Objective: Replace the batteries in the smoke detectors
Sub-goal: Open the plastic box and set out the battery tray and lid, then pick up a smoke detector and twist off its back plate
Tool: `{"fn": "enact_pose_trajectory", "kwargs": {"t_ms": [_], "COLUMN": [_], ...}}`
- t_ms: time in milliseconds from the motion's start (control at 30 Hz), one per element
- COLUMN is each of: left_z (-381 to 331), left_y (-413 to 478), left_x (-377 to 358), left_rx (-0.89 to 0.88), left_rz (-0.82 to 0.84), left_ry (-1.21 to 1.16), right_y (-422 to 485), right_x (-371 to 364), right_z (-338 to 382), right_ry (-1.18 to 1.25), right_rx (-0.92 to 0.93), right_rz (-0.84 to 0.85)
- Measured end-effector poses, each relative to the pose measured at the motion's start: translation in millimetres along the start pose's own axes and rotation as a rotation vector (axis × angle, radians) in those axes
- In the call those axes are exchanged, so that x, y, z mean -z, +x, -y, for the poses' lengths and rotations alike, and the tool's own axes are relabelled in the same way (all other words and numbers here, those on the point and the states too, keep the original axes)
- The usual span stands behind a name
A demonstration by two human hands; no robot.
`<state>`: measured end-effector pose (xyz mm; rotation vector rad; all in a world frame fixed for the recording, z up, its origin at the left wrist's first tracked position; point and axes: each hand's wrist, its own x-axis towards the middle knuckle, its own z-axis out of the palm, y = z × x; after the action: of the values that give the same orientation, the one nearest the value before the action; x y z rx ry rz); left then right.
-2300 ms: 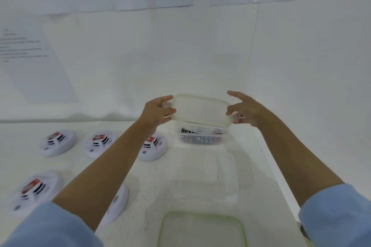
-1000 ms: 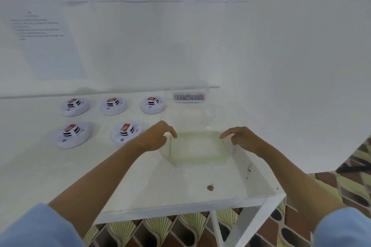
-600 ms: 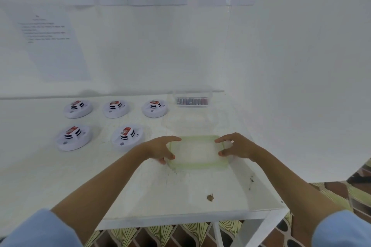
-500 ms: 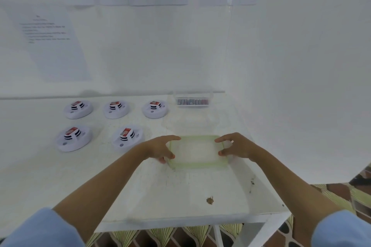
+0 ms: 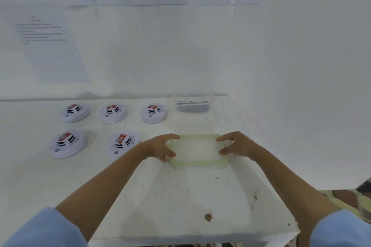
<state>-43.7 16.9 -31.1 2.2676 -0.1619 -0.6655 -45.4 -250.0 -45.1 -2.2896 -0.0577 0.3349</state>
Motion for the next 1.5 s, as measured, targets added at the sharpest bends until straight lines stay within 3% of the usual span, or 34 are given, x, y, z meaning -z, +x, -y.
{"fn": "enact_pose_trajectory", "kwargs": {"t_ms": [167, 367, 700, 1000, 1200, 1500], "left_z": [0.6, 5.3, -4.5, -1.9, 6.7, 8.0], "left_y": [6.9, 16.3, 27.9, 29.4, 23.4, 20.9], "left_x": [4.8, 23.2, 15.8, 15.0, 16.4, 10.6], "left_rx": [0.010, -0.023, -0.176, -0.184, -0.091, -0.072], "left_rz": [-0.017, -0.233, -0.249, -0.241, -0.122, -0.049], "left_ry": [-0.007, -0.119, -0.174, -0.152, -0.147, -0.135], "right_y": [6.1, 14.4, 27.8, 27.8, 19.3, 20.2], "right_x": [4.6, 7.7, 7.7, 13.5, 19.7, 16.6], "right_z": [1.3, 12.8, 15.1, 8.8, 3.7, 1.7], "right_ry": [-0.006, 0.118, 0.178, 0.182, 0.015, 0.009], "right_rx": [0.013, 0.139, 0.137, 0.133, 0.127, 0.138], "right_rz": [0.026, -0.009, 0.005, 0.022, 0.187, 0.138]}}
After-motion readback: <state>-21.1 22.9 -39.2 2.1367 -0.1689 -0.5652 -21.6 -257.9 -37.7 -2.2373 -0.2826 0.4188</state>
